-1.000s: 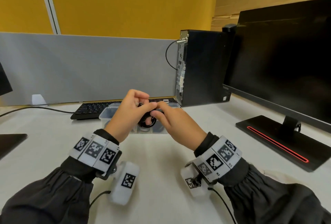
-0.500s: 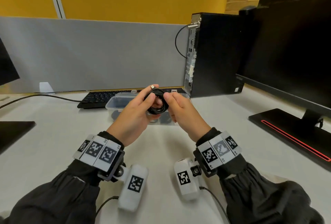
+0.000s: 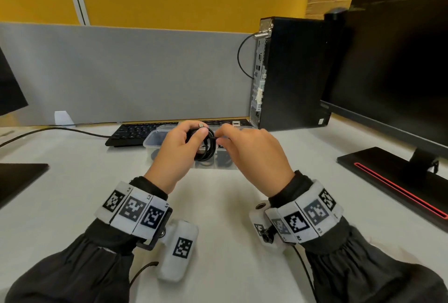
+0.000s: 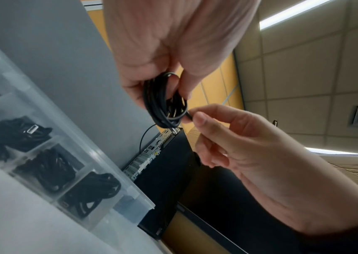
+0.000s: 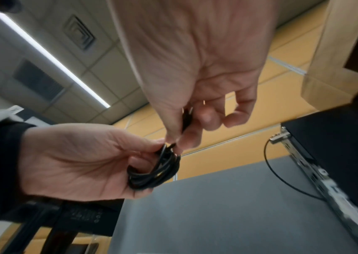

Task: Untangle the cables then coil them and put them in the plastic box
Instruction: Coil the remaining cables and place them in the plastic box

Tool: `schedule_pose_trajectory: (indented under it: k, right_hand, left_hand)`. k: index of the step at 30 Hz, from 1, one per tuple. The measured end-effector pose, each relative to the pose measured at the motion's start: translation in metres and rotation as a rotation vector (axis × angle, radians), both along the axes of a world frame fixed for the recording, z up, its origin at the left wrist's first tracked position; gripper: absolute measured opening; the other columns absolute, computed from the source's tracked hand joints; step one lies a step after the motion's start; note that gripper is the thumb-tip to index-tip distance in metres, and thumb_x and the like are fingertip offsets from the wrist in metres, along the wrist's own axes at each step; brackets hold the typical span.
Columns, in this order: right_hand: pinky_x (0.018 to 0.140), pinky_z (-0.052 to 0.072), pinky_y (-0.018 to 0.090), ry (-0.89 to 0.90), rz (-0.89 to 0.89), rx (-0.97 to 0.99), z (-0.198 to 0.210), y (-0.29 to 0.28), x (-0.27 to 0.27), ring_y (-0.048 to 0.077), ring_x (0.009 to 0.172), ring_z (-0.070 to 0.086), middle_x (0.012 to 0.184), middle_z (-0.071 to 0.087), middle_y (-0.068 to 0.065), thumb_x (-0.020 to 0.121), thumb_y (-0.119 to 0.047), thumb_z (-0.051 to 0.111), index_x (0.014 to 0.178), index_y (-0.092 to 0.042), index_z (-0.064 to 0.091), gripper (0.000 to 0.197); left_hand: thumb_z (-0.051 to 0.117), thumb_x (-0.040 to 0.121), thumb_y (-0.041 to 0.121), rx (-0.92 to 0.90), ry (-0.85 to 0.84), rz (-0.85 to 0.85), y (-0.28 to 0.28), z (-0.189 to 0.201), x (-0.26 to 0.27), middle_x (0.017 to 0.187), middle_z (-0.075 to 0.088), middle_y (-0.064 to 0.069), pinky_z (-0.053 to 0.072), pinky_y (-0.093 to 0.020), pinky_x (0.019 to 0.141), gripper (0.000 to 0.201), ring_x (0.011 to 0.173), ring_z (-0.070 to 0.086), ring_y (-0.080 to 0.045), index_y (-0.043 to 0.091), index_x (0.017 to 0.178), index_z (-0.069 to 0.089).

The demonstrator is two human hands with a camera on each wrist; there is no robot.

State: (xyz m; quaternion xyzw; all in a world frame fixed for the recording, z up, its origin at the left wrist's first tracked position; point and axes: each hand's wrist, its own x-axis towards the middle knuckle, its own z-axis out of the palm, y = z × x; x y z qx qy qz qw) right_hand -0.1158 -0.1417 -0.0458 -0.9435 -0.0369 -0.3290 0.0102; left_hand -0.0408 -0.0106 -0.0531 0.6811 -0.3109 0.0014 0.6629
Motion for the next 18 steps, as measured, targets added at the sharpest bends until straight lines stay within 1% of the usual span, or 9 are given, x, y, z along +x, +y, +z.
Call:
schedule_pose_trajectory:
  k: [4,6,8,10,11,13,14,16,18]
  right_hand:
    - [0.063,0.028,0.032,-0.083,-0.078,-0.160,0.010,-0.002,0.002,0.025,0.071,0.058,0.072,0.065,0.000,0.089,-0.020,0.061,0.089,-0.018,0.065,0.004]
    - [0.064,0.028,0.032,-0.154,-0.119,-0.214,0.014,-0.004,0.000,0.023,0.077,0.053,0.078,0.062,-0.001,0.081,-0.014,0.069,0.079,-0.018,0.064,0.007]
    - [0.065,0.027,0.034,-0.255,-0.141,-0.233,0.020,-0.008,-0.002,0.023,0.084,0.045,0.087,0.056,0.002,0.079,-0.009,0.066,0.077,-0.015,0.062,0.008]
    - [0.064,0.025,0.033,-0.285,-0.169,-0.254,0.022,-0.013,-0.002,0.024,0.082,0.040,0.086,0.052,0.006,0.081,-0.008,0.061,0.077,-0.012,0.061,0.006]
    - [0.062,0.026,0.033,-0.271,-0.160,-0.226,0.021,-0.014,-0.001,0.024,0.079,0.042,0.084,0.051,0.007,0.082,-0.007,0.061,0.078,-0.009,0.061,0.005]
    - [0.057,0.034,0.033,-0.189,-0.066,-0.034,0.016,-0.015,0.002,0.024,0.075,0.049,0.083,0.050,0.008,0.086,-0.007,0.061,0.084,-0.005,0.062,0.003]
    - [0.059,0.038,0.033,-0.133,-0.005,0.093,0.014,-0.013,0.001,0.023,0.075,0.049,0.085,0.050,0.008,0.091,-0.010,0.057,0.089,-0.004,0.061,0.008]
    - [0.067,0.038,0.028,-0.019,0.088,0.283,0.009,-0.007,0.000,0.019,0.075,0.048,0.087,0.051,0.005,0.096,-0.014,0.048,0.095,-0.004,0.058,0.015]
    - [0.067,0.037,0.024,0.057,0.132,0.399,0.009,-0.003,-0.002,0.015,0.071,0.048,0.080,0.053,0.000,0.097,-0.014,0.046,0.096,-0.006,0.056,0.014]
  left_hand:
    - [0.049,0.095,0.014,0.110,-0.045,-0.052,0.003,0.000,0.001,0.101,0.061,0.001,0.045,-0.019,0.075,0.014,0.093,0.056,-0.008,0.015,0.104,0.059]
    - [0.050,0.094,0.013,0.162,-0.055,-0.097,0.005,0.000,0.001,0.100,0.060,0.002,0.043,-0.020,0.077,0.014,0.095,0.056,-0.009,0.019,0.103,0.059]
    - [0.050,0.094,0.012,0.189,-0.042,-0.145,0.005,0.000,-0.001,0.097,0.062,0.005,0.044,-0.017,0.076,0.016,0.093,0.057,-0.007,0.023,0.099,0.060]
    - [0.047,0.095,0.011,0.141,0.007,-0.194,0.003,0.002,-0.005,0.093,0.062,0.006,0.043,-0.014,0.072,0.019,0.085,0.058,-0.001,0.023,0.100,0.061]
    - [0.046,0.096,0.010,0.093,0.044,-0.216,0.001,0.003,-0.006,0.089,0.062,0.006,0.042,-0.013,0.070,0.019,0.078,0.056,0.002,0.021,0.102,0.061]
    - [0.044,0.096,0.009,-0.009,0.105,-0.244,0.000,0.004,-0.007,0.085,0.059,0.004,0.042,-0.016,0.068,0.021,0.072,0.052,-0.003,0.014,0.107,0.061]
    - [0.043,0.096,0.008,-0.056,0.125,-0.253,-0.001,0.005,-0.008,0.089,0.060,-0.001,0.044,-0.018,0.070,0.022,0.076,0.052,-0.007,0.011,0.110,0.060]
    - [0.041,0.096,0.006,-0.143,0.162,-0.269,-0.001,0.005,-0.008,0.100,0.062,-0.009,0.049,-0.021,0.077,0.022,0.089,0.057,-0.014,0.007,0.109,0.059]
    - [0.041,0.096,0.004,-0.200,0.187,-0.267,-0.002,0.005,-0.011,0.099,0.063,-0.009,0.050,-0.021,0.080,0.020,0.092,0.059,-0.016,0.007,0.105,0.058]
